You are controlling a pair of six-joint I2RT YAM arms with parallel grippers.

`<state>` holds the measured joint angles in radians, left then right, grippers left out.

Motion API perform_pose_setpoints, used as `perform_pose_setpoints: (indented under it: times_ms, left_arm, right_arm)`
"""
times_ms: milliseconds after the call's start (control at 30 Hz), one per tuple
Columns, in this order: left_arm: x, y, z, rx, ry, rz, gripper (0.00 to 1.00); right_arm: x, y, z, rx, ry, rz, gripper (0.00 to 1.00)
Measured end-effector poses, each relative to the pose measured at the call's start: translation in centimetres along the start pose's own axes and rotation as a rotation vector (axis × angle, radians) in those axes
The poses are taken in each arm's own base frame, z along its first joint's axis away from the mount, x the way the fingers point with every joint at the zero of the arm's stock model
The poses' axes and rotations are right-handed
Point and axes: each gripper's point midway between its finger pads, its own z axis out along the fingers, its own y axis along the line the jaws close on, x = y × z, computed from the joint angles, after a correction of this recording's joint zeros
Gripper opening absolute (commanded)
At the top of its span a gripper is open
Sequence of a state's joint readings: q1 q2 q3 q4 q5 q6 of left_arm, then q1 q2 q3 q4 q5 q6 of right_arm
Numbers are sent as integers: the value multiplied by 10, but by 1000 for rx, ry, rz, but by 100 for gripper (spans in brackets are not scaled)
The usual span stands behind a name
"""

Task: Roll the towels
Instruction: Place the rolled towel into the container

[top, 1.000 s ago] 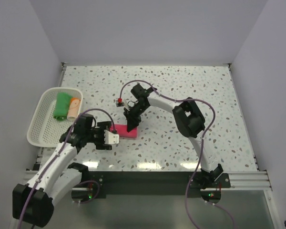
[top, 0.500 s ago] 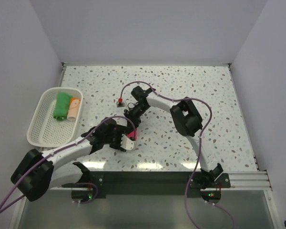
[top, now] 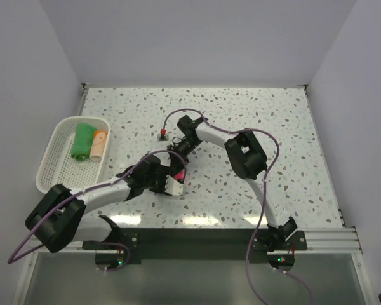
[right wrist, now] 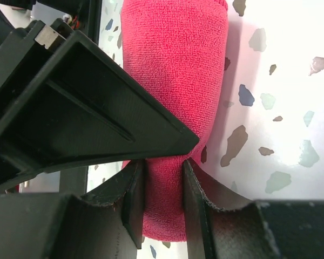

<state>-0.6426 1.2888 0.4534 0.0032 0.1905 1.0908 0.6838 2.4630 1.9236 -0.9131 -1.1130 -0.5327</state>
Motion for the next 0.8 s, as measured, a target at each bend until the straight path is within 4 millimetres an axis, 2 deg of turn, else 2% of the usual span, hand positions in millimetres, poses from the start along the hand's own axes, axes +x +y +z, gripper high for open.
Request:
perform_pose_setpoints:
  times_ms: [67,167,200,267,300,367,400,467,500,600,733,800]
  left_arm:
    - [1,-1,2,23,11,-19,47]
    - [4,0,5,69,22,-58,34]
    - [4,1,5,82,20,-72,33]
    - [4,1,5,110,14,-97,31]
    - [4,0,4,119,11,-104,30]
    - [4,-2,3,130,8,-111,29]
    - [4,-3,2,134,9,-114,29]
    - [5,-5,-1,140,15,-130,28]
    - [6,-8,-3,147,22,-146,27]
    - [11,-15,-11,164,47,-208,24]
    - [12,-19,-19,195,78,-326,10]
    - [15,-18,-25,217,97,-422,1]
  right_arm:
    - [0,-1,-1,-6,-6,9,20]
    - [1,-3,-3,-2,-8,16,35]
    - [1,-3,-4,0,-11,18,44]
    - [1,-5,-7,7,-16,21,51]
    - [2,-6,-9,14,-18,24,59]
    - [2,-9,-15,37,-19,28,65]
    - [2,-8,-19,46,-20,30,75]
    - [3,-8,-33,81,-18,35,79]
    - [4,-10,-42,112,-14,41,93]
    - [9,-18,-78,202,-24,59,98]
    - [21,-17,-120,288,-58,102,99]
    - [28,-11,-133,316,-67,119,98]
